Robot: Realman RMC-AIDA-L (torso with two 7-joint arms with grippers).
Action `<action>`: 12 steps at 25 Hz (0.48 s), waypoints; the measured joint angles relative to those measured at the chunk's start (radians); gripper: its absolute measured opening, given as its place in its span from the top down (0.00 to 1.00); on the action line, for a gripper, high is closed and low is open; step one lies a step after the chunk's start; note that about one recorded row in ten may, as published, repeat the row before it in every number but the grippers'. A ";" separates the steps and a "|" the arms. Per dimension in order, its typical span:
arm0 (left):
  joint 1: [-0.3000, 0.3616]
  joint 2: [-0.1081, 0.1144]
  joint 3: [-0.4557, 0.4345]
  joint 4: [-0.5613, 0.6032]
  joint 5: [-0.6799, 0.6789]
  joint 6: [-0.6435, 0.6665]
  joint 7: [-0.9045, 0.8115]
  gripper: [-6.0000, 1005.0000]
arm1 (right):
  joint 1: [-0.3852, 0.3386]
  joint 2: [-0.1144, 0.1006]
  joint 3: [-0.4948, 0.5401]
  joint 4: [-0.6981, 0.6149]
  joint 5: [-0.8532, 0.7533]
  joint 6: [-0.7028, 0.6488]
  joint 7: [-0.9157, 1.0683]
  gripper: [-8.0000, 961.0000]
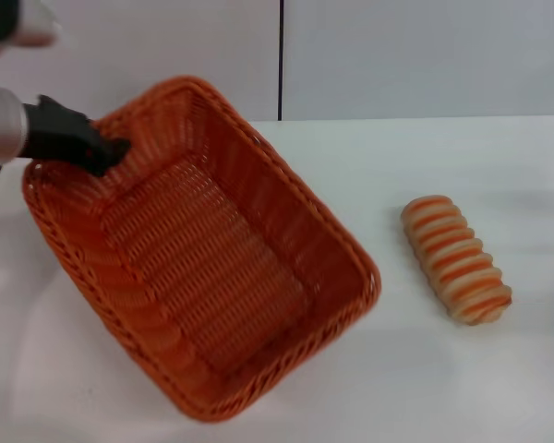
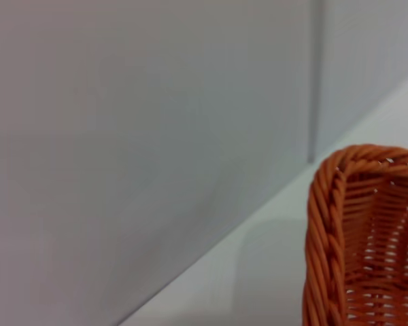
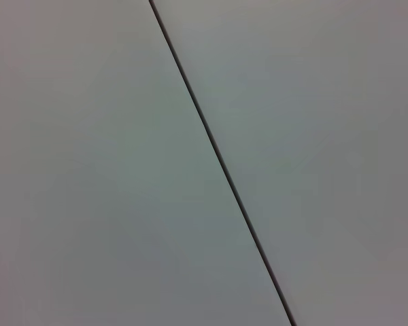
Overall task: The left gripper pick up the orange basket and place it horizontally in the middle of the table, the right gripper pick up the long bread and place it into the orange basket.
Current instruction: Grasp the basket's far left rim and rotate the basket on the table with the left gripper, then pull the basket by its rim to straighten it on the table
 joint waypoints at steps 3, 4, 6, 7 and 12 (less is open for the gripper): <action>0.027 0.000 -0.040 0.005 -0.003 -0.012 -0.113 0.74 | 0.001 -0.001 0.003 -0.006 0.000 0.000 0.000 0.32; 0.037 -0.001 -0.046 0.008 -0.003 -0.017 -0.133 0.75 | 0.001 -0.001 0.006 -0.010 0.000 0.000 0.000 0.32; 0.080 -0.001 -0.051 0.035 -0.005 -0.039 -0.182 0.76 | 0.001 -0.002 0.010 -0.018 0.000 0.000 0.000 0.32; 0.105 -0.001 -0.049 0.053 -0.007 -0.052 -0.199 0.76 | 0.003 -0.002 0.011 -0.026 0.000 0.000 0.000 0.32; 0.228 -0.001 -0.042 0.156 -0.069 -0.073 -0.237 0.78 | 0.018 -0.003 0.011 -0.046 0.000 0.006 0.000 0.32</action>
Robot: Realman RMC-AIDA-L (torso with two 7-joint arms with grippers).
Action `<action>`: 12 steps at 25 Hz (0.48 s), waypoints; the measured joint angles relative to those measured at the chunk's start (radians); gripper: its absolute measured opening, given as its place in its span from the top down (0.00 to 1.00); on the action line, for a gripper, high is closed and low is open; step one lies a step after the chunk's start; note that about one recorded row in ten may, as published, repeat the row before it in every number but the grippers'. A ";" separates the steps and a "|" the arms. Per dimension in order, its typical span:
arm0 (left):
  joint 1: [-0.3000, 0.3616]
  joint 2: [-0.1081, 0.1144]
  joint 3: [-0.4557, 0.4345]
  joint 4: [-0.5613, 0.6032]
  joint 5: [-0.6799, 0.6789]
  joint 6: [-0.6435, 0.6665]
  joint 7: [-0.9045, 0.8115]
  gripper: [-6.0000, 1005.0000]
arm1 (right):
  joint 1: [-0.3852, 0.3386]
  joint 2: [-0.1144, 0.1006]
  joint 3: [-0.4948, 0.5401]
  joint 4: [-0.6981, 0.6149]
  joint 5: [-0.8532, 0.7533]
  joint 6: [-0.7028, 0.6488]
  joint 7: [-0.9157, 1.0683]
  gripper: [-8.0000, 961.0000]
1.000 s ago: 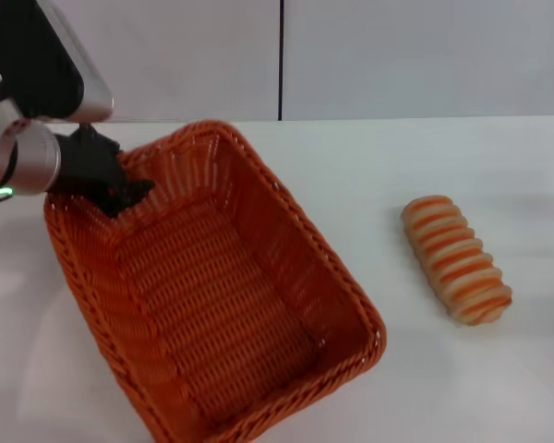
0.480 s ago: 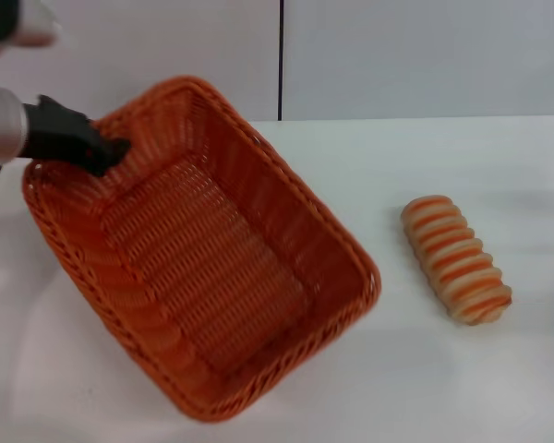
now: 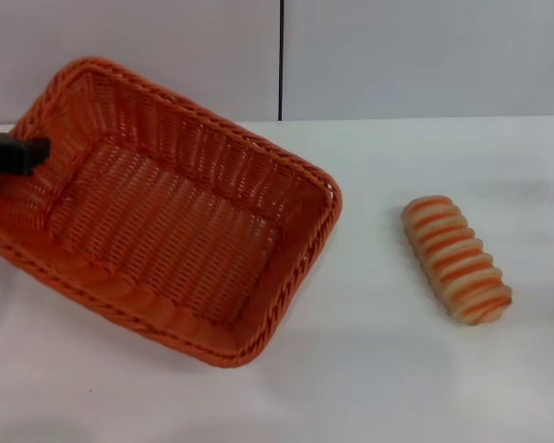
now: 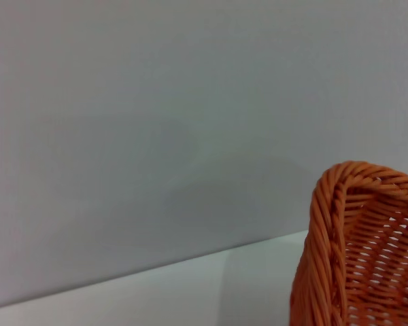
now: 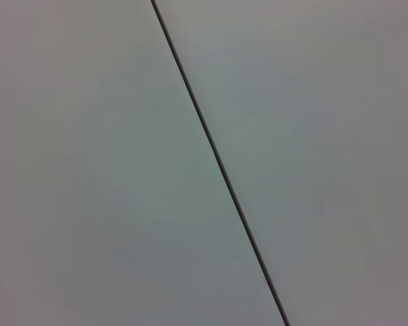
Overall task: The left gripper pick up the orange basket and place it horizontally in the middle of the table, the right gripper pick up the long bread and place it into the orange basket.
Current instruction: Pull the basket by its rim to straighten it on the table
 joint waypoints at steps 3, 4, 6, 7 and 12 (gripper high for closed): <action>0.075 -0.001 0.002 0.049 -0.084 -0.022 -0.005 0.79 | 0.004 0.000 -0.001 -0.008 -0.002 0.000 0.000 0.32; 0.105 -0.001 0.006 0.061 -0.116 -0.034 -0.009 0.79 | 0.007 -0.001 -0.002 -0.014 -0.003 0.000 0.000 0.32; 0.150 -0.001 0.028 0.074 -0.147 -0.064 -0.025 0.80 | 0.011 -0.001 -0.007 -0.023 -0.006 0.001 0.001 0.32; 0.165 -0.002 0.040 0.077 -0.151 -0.074 -0.031 0.80 | 0.011 -0.002 -0.008 -0.028 -0.007 0.001 0.004 0.32; 0.250 -0.002 0.131 0.105 -0.157 -0.146 -0.070 0.80 | 0.013 -0.003 -0.016 -0.057 -0.008 0.022 0.036 0.32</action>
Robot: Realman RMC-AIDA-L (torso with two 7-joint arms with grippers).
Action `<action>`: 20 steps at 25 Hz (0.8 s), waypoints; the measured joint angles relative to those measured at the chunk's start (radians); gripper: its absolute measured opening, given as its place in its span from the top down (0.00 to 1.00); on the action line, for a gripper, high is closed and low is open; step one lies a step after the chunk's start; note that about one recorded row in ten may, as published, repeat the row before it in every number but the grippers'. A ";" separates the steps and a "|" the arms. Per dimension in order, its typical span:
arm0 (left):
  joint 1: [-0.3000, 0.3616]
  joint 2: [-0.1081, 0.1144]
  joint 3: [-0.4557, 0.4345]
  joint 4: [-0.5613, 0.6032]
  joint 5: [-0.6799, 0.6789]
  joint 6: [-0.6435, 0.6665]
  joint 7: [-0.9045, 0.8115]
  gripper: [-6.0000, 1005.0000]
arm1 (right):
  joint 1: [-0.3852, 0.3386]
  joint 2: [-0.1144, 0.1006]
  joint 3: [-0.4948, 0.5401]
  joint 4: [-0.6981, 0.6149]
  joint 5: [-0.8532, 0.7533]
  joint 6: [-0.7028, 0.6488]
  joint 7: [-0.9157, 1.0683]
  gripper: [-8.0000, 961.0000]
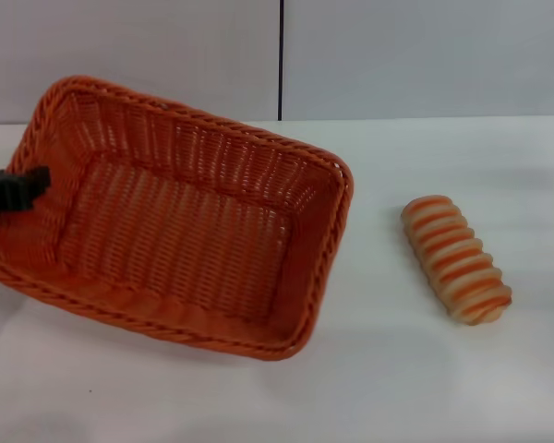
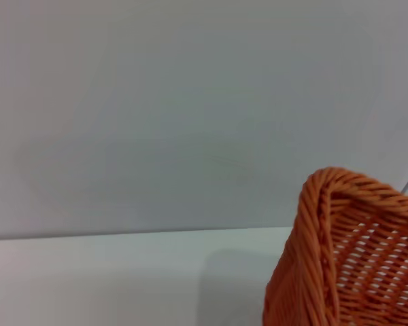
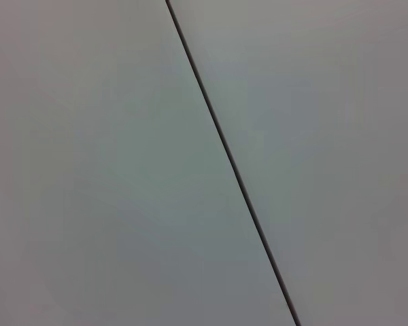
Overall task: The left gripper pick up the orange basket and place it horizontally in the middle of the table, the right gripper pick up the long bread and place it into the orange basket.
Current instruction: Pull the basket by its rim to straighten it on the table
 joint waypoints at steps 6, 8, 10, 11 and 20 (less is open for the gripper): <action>0.098 0.000 0.079 0.033 -0.003 -0.090 -0.050 0.81 | 0.006 -0.002 -0.004 -0.011 -0.002 0.006 0.004 0.32; 0.127 0.000 0.105 0.042 -0.004 -0.122 -0.059 0.81 | 0.006 -0.002 -0.018 -0.016 -0.002 0.006 0.009 0.32; 0.161 0.000 0.137 0.051 -0.004 -0.158 -0.070 0.81 | 0.007 -0.002 -0.022 -0.017 -0.002 0.006 0.011 0.33; 0.174 0.000 0.149 0.054 -0.004 -0.175 -0.076 0.81 | 0.009 -0.002 -0.024 -0.017 -0.002 0.006 0.012 0.32; 0.267 0.001 0.315 0.051 -0.008 -0.344 -0.120 0.82 | 0.026 -0.002 -0.028 -0.021 -0.002 0.019 0.013 0.32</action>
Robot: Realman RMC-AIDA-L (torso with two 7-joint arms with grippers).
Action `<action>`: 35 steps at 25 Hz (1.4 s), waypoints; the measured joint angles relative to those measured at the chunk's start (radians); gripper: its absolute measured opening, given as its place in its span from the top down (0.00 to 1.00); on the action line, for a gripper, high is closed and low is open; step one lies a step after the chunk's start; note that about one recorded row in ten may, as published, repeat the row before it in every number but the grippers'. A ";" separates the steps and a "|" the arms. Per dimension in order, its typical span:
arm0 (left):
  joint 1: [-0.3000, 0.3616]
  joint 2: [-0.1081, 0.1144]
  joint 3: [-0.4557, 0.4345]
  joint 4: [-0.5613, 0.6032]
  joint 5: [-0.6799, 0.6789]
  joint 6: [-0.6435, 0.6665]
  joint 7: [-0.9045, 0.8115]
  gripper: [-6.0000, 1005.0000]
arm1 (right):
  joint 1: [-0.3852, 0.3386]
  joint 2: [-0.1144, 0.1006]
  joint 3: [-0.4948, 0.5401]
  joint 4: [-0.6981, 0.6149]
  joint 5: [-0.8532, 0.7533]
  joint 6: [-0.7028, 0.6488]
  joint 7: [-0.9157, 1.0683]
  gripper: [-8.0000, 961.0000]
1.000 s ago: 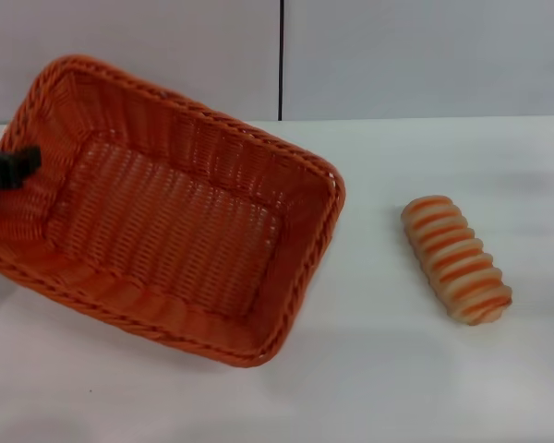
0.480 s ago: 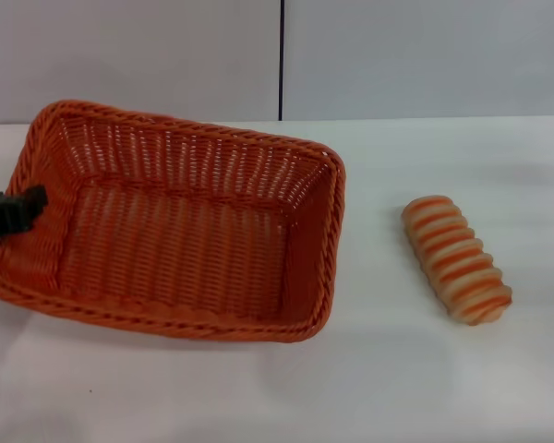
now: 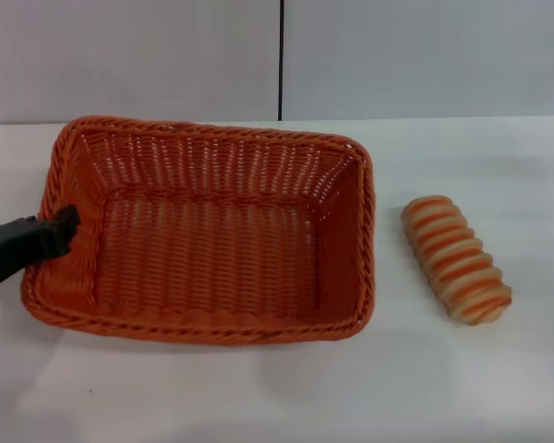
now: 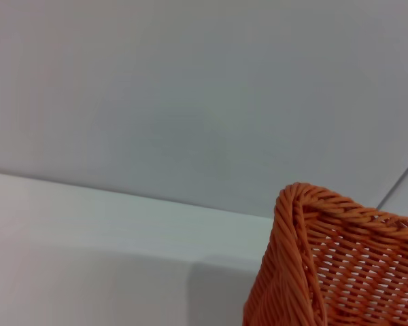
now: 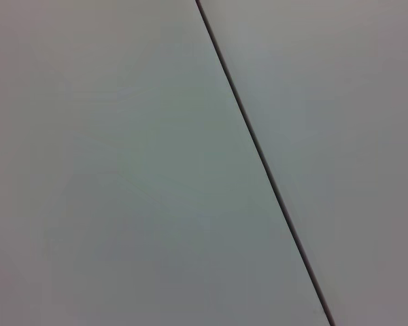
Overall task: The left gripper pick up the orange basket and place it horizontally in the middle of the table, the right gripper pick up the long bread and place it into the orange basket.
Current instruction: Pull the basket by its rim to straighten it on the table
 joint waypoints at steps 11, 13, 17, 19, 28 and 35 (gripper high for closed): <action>0.008 0.003 0.051 -0.032 0.000 -0.051 -0.007 0.82 | 0.005 0.001 -0.005 0.000 0.000 0.011 0.000 0.32; 0.005 0.004 0.056 -0.038 0.001 -0.062 0.001 0.82 | 0.003 0.002 -0.011 0.000 0.000 0.009 0.000 0.32; -0.008 0.006 0.050 -0.043 0.001 -0.064 0.014 0.82 | 0.002 0.002 -0.011 0.001 0.000 0.005 0.000 0.32; -0.014 0.006 0.047 -0.046 0.001 -0.064 0.013 0.82 | 0.001 0.003 -0.011 0.001 0.000 0.003 0.004 0.32; -0.046 0.007 0.026 -0.072 -0.014 -0.055 0.012 0.75 | 0.003 0.003 -0.011 0.003 0.000 0.001 0.015 0.32; -0.087 0.009 -0.064 -0.092 -0.048 0.005 0.033 0.41 | 0.002 0.003 -0.011 0.003 0.000 0.000 0.018 0.32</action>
